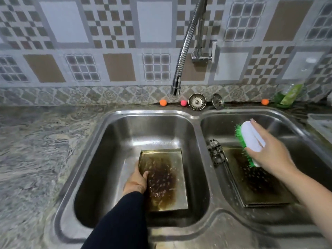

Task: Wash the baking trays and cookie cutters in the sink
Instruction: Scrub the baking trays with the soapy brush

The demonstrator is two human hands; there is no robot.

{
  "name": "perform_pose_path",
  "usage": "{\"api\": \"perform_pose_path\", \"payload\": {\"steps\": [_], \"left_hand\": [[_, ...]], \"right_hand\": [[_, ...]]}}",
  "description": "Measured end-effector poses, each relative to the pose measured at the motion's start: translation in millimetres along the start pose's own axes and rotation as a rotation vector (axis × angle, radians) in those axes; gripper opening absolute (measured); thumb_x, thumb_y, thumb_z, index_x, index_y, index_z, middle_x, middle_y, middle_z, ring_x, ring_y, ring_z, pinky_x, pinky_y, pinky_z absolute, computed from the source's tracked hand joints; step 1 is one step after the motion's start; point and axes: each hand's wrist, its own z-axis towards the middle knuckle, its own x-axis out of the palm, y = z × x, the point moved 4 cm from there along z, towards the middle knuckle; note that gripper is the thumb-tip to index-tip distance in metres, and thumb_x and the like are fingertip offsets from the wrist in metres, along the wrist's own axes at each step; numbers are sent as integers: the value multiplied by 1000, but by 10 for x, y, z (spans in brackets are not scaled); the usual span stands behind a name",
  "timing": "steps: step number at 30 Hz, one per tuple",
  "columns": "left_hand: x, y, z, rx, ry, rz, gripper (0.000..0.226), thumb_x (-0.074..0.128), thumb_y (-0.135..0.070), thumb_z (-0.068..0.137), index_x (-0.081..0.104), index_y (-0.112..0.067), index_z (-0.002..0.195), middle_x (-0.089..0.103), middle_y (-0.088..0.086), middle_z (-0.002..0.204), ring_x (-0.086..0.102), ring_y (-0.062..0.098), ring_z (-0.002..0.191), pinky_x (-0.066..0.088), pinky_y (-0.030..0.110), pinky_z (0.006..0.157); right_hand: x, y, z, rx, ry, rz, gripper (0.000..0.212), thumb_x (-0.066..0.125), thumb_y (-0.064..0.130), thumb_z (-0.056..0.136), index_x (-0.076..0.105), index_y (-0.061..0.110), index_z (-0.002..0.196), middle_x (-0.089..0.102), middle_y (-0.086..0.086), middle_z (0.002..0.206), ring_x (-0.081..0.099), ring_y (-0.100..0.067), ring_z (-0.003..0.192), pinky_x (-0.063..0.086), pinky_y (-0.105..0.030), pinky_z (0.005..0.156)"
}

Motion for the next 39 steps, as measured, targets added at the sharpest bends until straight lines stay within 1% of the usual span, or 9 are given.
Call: {"api": "perform_pose_path", "payload": {"steps": [13, 18, 23, 25, 27, 29, 32, 36, 39], "left_hand": [[180, 46, 157, -25, 8, 61, 61, 44, -24, 96, 14, -37, 148, 51, 14, 132, 50, 34, 119, 36, 48, 104], [157, 24, 204, -55, -9, 203, 52, 43, -29, 90, 36, -29, 142, 49, 9, 130, 47, 31, 120, 40, 50, 105], [203, -712, -65, 222, -26, 364, 41, 43, -21, 94, 51, -21, 135, 51, 6, 136, 49, 27, 123, 39, 36, 107], [295, -1135, -212, 354, -36, 383, 38, 42, -17, 94, 58, -23, 128, 56, 4, 132, 52, 23, 122, 40, 33, 106], [412, -1540, -354, 484, -92, 428, 35, 44, -20, 93, 62, -28, 122, 59, 3, 127, 53, 23, 119, 43, 33, 102], [606, -1895, -516, 588, -120, 462, 31, 45, -24, 94, 65, -28, 117, 62, 2, 120, 57, 25, 111, 47, 35, 95], [1063, -2272, -751, 637, -47, 445, 31, 44, -23, 94, 64, -28, 117, 62, 1, 120, 59, 24, 111, 47, 36, 96], [1867, -2348, -960, 545, 171, 465, 31, 42, -24, 96, 60, -28, 121, 65, 4, 115, 62, 24, 105, 48, 38, 95], [2340, -2197, -1002, 438, 253, 473, 32, 45, -29, 95, 54, -33, 125, 54, 1, 129, 52, 23, 120, 43, 37, 103]], "right_hand": [[14, -105, 17, 11, 74, -69, 93, 75, 15, 78, 19, 42, 148, 36, 5, 151, 40, -25, 135, 39, -38, 99], [-95, -123, 87, -7, 104, -82, 93, 75, 19, 78, 19, 46, 147, 37, 5, 151, 45, -28, 131, 43, -39, 93], [-283, -209, 129, -65, 222, -270, 96, 76, 27, 75, 16, 51, 145, 45, 3, 146, 52, -26, 122, 50, -40, 86], [-416, -273, 147, -114, 291, -392, 94, 74, 27, 74, 16, 49, 146, 47, 4, 144, 51, -22, 124, 48, -34, 85], [-602, -358, 180, -141, 347, -485, 92, 72, 29, 74, 18, 46, 147, 47, 4, 144, 50, -20, 122, 41, -23, 73], [-842, -485, 248, -122, 367, -497, 91, 72, 30, 74, 20, 42, 148, 47, 2, 143, 53, -20, 118, 39, -23, 67], [-1261, -775, 438, -61, 310, -439, 87, 74, 28, 73, 29, 32, 147, 48, -2, 143, 54, -25, 118, 41, -28, 76], [-1712, -1237, 696, -11, 232, -423, 82, 75, 28, 72, 36, 25, 144, 53, -10, 135, 54, -31, 112, 42, -32, 78], [-1920, -1565, 914, 31, 187, -382, 82, 74, 24, 75, 34, 21, 146, 51, -12, 137, 52, -32, 117, 38, -29, 78]]}}
